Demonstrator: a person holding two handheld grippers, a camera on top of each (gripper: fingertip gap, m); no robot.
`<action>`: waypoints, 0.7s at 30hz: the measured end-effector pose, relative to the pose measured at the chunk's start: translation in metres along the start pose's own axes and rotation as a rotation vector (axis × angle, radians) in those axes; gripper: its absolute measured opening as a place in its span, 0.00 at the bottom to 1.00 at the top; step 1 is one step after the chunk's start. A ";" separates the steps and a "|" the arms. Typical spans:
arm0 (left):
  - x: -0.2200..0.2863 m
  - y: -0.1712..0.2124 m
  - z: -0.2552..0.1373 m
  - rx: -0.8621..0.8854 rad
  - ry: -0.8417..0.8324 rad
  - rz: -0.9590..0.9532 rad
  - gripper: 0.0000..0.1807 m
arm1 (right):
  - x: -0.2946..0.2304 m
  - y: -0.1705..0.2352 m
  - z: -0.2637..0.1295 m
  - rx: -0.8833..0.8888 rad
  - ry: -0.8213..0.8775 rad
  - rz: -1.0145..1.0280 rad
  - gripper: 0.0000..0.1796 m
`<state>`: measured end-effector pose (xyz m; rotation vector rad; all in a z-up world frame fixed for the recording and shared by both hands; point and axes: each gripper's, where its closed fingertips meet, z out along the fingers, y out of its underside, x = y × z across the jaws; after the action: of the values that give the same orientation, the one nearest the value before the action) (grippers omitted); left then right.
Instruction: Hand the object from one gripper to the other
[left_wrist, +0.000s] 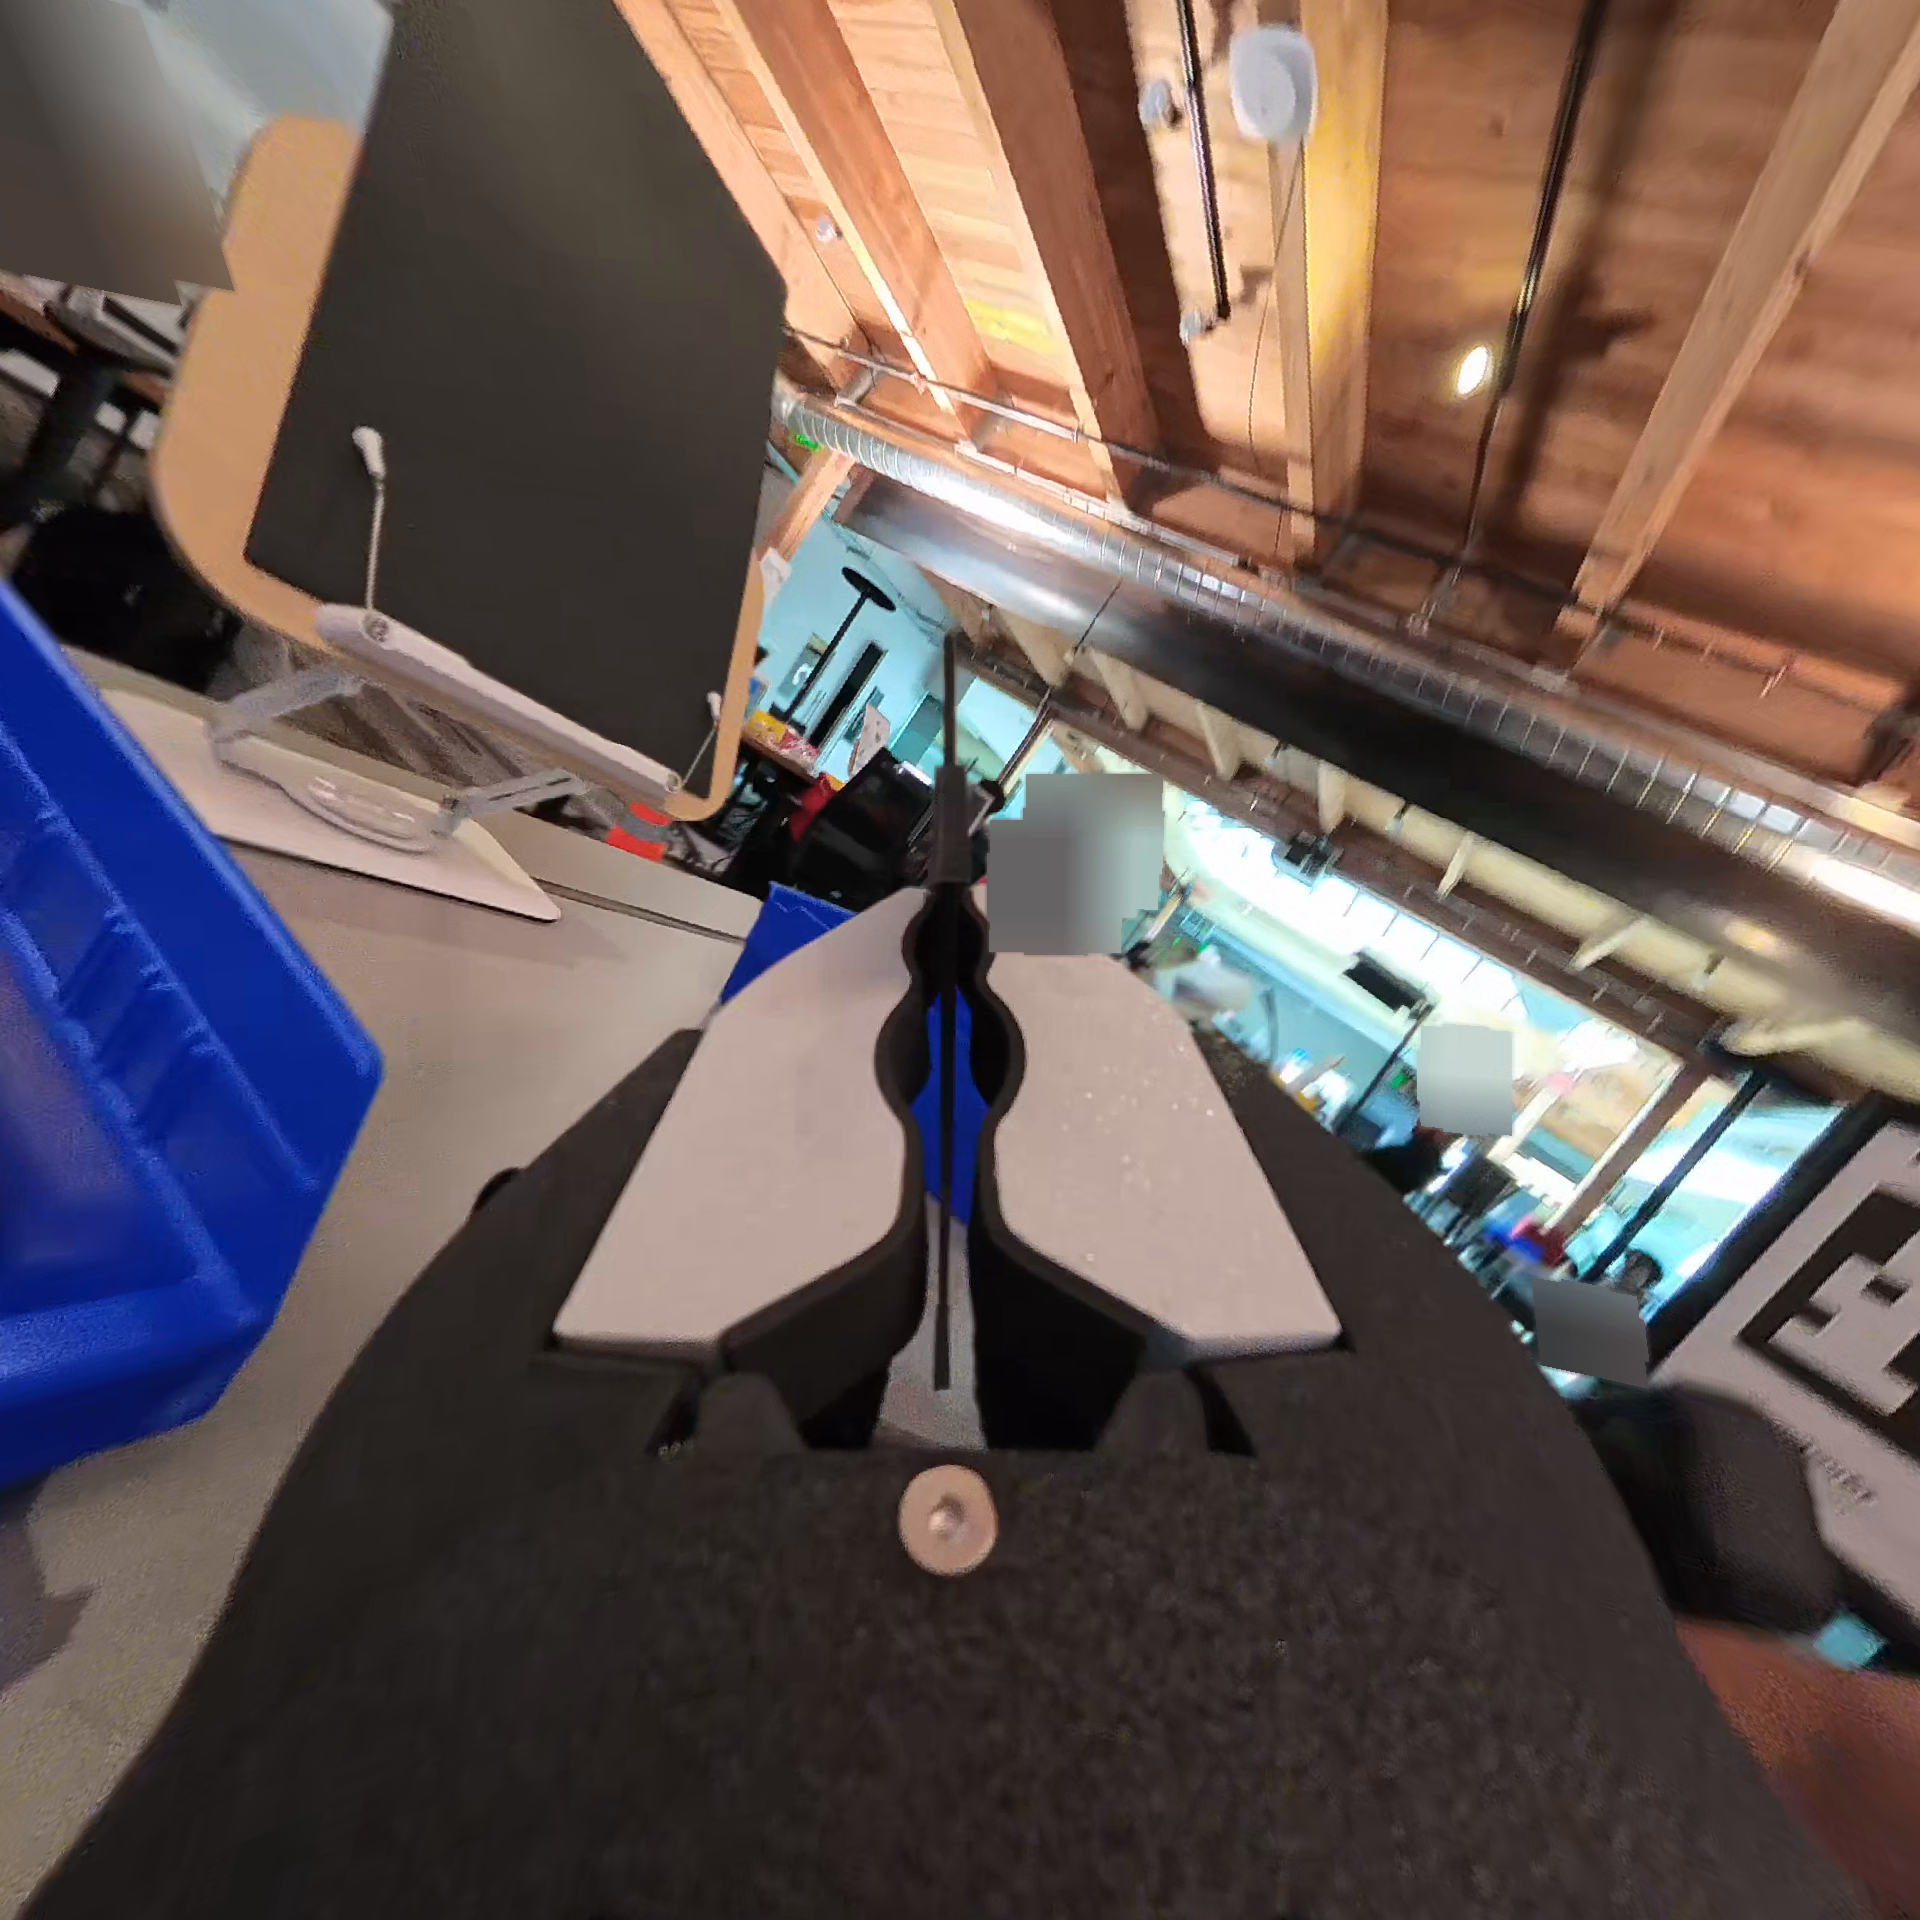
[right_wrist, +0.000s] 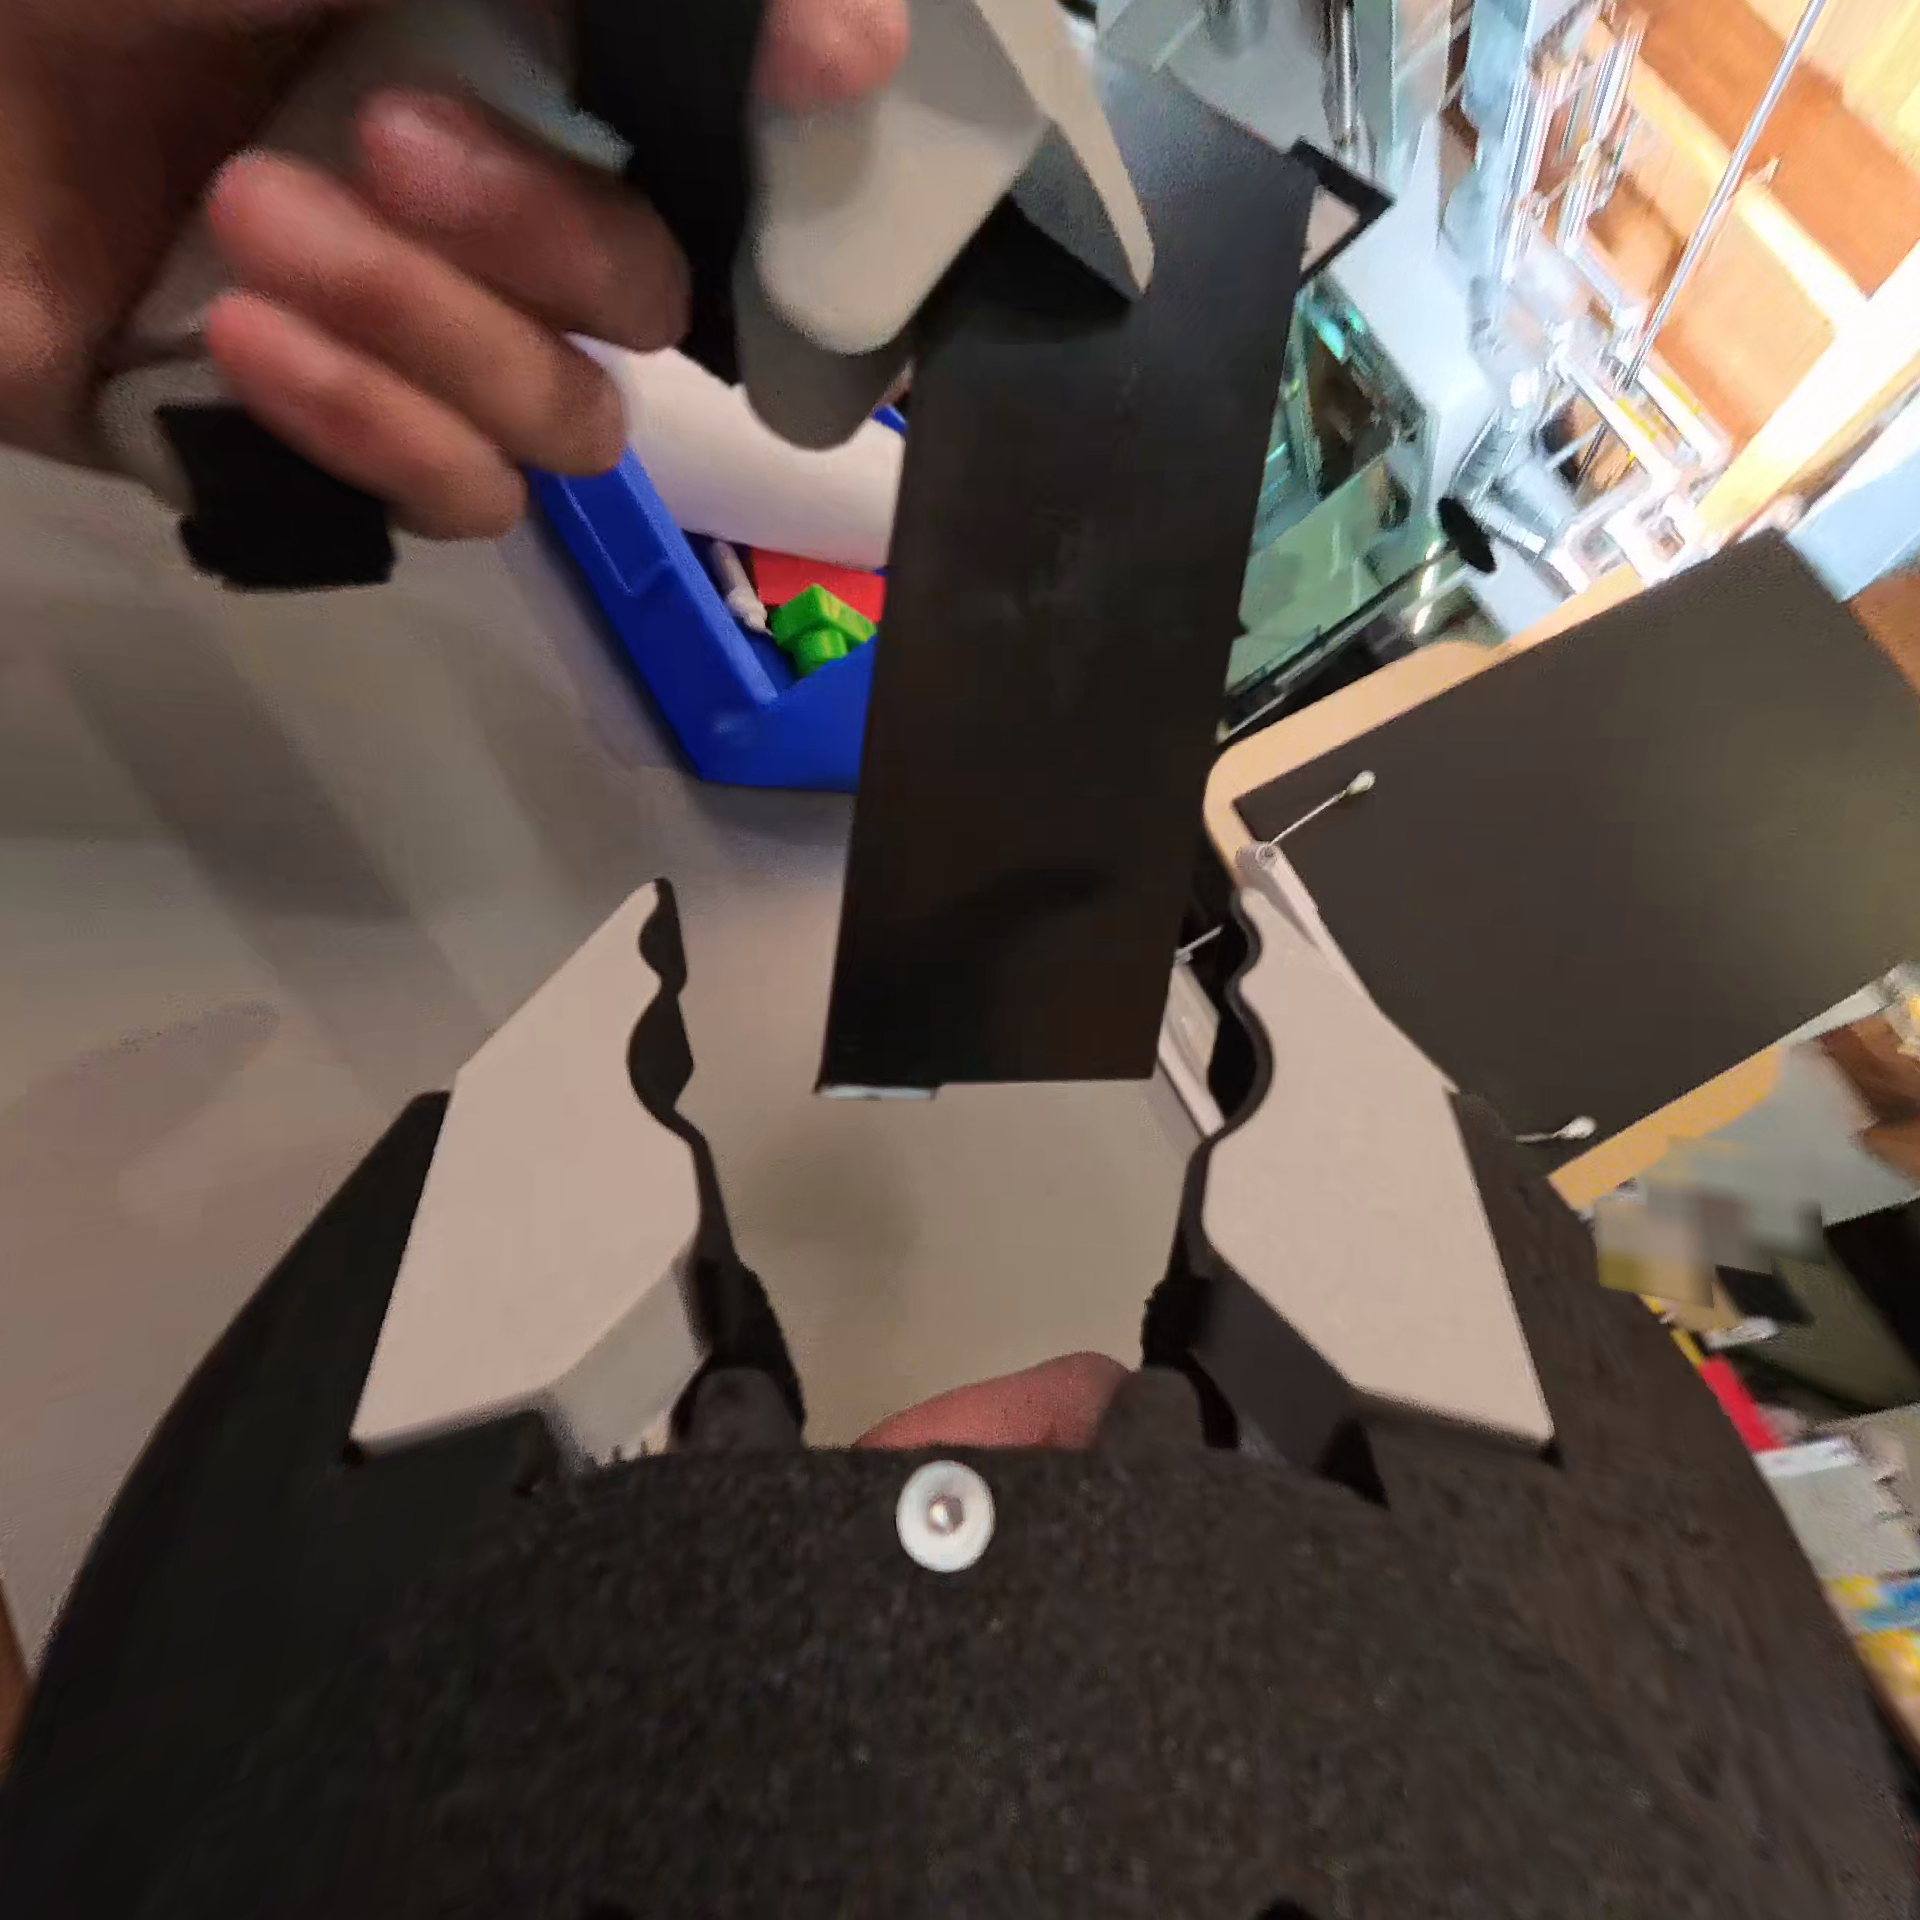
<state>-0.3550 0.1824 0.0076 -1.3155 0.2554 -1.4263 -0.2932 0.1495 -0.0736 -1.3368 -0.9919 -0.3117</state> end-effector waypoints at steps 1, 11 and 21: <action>0.007 0.004 0.003 -0.018 0.017 0.045 0.01 | 0.004 0.002 0.001 -0.012 -0.004 0.042 0.58; 0.051 0.047 0.020 -0.154 0.161 0.154 0.01 | 0.015 0.043 0.007 -0.145 -0.069 0.155 0.58; 0.048 0.062 0.015 -0.396 0.231 0.343 0.42 | 0.033 0.057 0.003 -0.101 -0.129 0.278 0.57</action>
<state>-0.2968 0.1293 -0.0075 -1.3370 0.9122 -1.2675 -0.2355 0.1781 -0.0874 -1.5817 -0.8915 -0.0649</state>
